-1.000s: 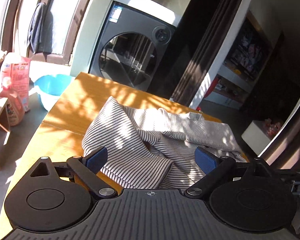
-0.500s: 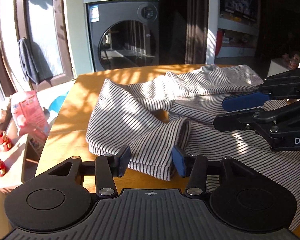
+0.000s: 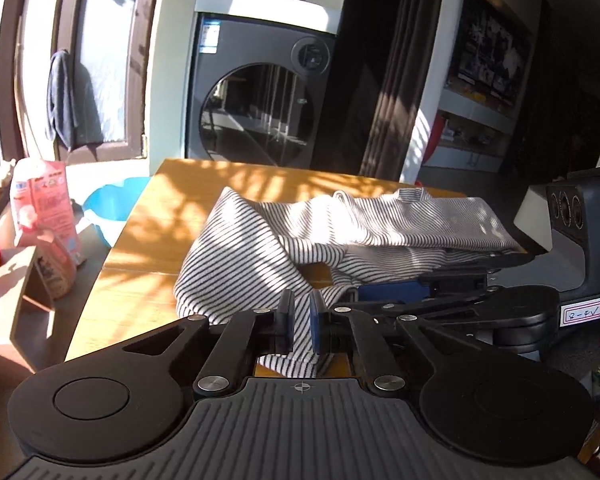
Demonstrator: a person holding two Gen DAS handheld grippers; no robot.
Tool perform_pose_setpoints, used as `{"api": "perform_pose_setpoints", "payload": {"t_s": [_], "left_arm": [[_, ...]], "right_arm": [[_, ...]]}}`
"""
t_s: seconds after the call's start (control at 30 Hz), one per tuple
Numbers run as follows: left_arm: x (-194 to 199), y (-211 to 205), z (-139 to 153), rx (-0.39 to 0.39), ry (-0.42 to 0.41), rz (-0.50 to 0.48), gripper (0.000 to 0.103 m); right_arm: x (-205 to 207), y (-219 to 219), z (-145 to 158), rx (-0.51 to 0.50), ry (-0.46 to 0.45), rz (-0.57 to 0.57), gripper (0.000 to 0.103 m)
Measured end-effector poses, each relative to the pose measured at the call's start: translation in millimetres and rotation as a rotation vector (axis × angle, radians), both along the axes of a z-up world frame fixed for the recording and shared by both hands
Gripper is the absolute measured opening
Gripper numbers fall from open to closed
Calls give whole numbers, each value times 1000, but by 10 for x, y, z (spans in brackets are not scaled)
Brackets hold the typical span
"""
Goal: Fold clothes
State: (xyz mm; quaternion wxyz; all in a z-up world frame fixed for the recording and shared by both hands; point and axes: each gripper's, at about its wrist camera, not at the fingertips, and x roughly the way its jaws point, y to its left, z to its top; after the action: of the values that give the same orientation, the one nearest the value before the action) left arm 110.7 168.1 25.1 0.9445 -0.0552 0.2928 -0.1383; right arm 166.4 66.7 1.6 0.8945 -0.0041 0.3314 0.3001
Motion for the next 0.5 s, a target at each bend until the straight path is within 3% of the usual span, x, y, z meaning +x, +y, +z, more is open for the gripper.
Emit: {"api": "perform_pose_setpoints", "payload": {"t_s": [0.07, 0.1, 0.17, 0.27, 0.43, 0.5], "left_arm": [[13, 4, 34, -20, 4, 17, 10], [29, 1, 70, -38, 1, 32, 10], [45, 20, 139, -77, -14, 56, 17], [67, 43, 221, -123, -32, 85, 43], [136, -103, 289, -127, -30, 69, 57], [177, -216, 272, -137, -14, 42, 69]], "right_arm": [[-12, 96, 5, -49, -39, 42, 23], [-42, 114, 50, -69, -70, 64, 3], [-102, 100, 177, -91, -135, 96, 3], [-138, -164, 501, -91, -255, 55, 3], [31, -945, 989, -116, -373, -136, 3], [91, -1288, 1113, -140, -408, -223, 3]]}}
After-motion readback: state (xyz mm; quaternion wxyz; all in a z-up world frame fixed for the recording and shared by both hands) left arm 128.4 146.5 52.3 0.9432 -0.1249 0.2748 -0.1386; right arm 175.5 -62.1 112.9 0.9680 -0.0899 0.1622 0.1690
